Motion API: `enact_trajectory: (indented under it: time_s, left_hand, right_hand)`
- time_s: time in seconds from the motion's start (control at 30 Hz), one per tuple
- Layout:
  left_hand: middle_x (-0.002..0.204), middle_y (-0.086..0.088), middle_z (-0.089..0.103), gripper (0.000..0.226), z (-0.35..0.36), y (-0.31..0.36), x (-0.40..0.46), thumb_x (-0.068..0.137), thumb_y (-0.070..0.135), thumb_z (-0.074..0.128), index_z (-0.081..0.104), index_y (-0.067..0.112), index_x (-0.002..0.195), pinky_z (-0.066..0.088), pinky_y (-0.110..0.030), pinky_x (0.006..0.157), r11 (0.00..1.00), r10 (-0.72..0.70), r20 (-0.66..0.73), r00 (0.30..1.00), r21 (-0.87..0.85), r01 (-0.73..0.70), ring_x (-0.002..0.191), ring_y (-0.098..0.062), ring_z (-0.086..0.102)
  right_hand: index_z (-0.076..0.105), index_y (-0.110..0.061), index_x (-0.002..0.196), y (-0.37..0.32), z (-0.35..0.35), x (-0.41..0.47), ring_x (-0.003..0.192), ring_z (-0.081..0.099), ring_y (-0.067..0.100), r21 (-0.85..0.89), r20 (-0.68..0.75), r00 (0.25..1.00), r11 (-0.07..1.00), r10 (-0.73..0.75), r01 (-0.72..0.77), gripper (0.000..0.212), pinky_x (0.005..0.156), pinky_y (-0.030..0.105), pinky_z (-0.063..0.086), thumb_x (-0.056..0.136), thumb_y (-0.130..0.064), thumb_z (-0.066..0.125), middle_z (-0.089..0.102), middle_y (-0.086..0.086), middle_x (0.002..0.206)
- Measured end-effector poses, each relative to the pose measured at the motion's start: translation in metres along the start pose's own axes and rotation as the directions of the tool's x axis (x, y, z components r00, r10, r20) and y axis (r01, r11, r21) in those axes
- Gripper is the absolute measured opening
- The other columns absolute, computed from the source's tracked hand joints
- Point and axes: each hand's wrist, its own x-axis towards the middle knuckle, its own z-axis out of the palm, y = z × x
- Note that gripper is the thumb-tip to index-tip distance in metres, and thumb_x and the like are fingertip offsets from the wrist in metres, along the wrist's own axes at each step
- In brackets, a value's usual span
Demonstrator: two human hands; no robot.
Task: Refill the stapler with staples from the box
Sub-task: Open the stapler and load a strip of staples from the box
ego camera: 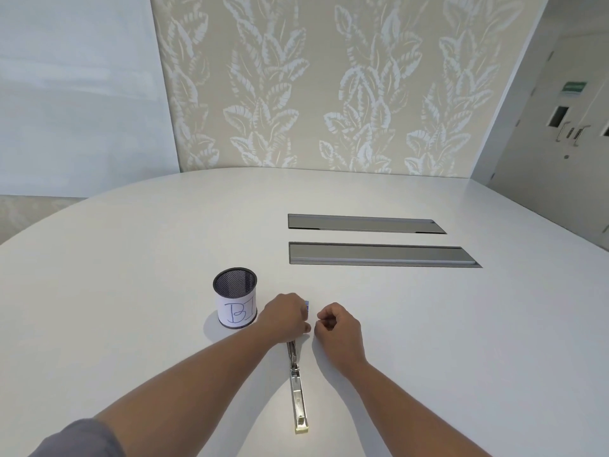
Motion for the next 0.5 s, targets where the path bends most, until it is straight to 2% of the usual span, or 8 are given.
enact_trajectory:
  time_s: [0.13,0.3,0.5]
  left_hand:
    - [0.102,0.003,0.071,0.019,0.004,0.007,-0.01,0.076,0.026,0.073,0.074,0.021,0.094,0.05,-0.026,0.074,1.0,-0.008,-0.015,1.0,0.005,0.008,0.097,-0.02,0.066]
    - [0.101,0.002,0.071,0.012,0.009,0.011,-0.016,0.08,0.016,0.065,0.074,0.02,0.088,0.048,-0.025,0.072,0.999,-0.013,-0.04,0.999,-0.035,0.011,0.096,-0.02,0.066]
    - [0.111,0.002,0.069,0.014,0.011,0.009,-0.018,0.085,0.019,0.063,0.073,0.021,0.094,0.054,-0.03,0.085,0.999,0.008,-0.032,0.999,-0.051,-0.009,0.103,-0.02,0.065]
  right_hand:
    - [0.063,-0.018,0.081,-0.001,-0.004,-0.017,0.07,0.062,0.012,-0.004,0.004,1.0,1.0,-0.004,0.004,0.019,0.067,0.018,0.048,0.079,0.0,0.059,0.069,0.0,0.077]
    - [0.064,-0.022,0.08,0.001,-0.006,-0.03,0.064,0.058,0.004,0.004,0.001,1.0,1.0,-0.006,0.006,0.022,0.065,0.015,0.047,0.079,0.0,0.061,0.069,-0.002,0.075]
    - [0.062,-0.023,0.078,-0.001,-0.007,-0.039,0.062,0.054,0.004,0.012,0.007,1.0,1.0,-0.009,0.009,0.02,0.063,0.015,0.046,0.077,-0.003,0.061,0.067,-0.001,0.077]
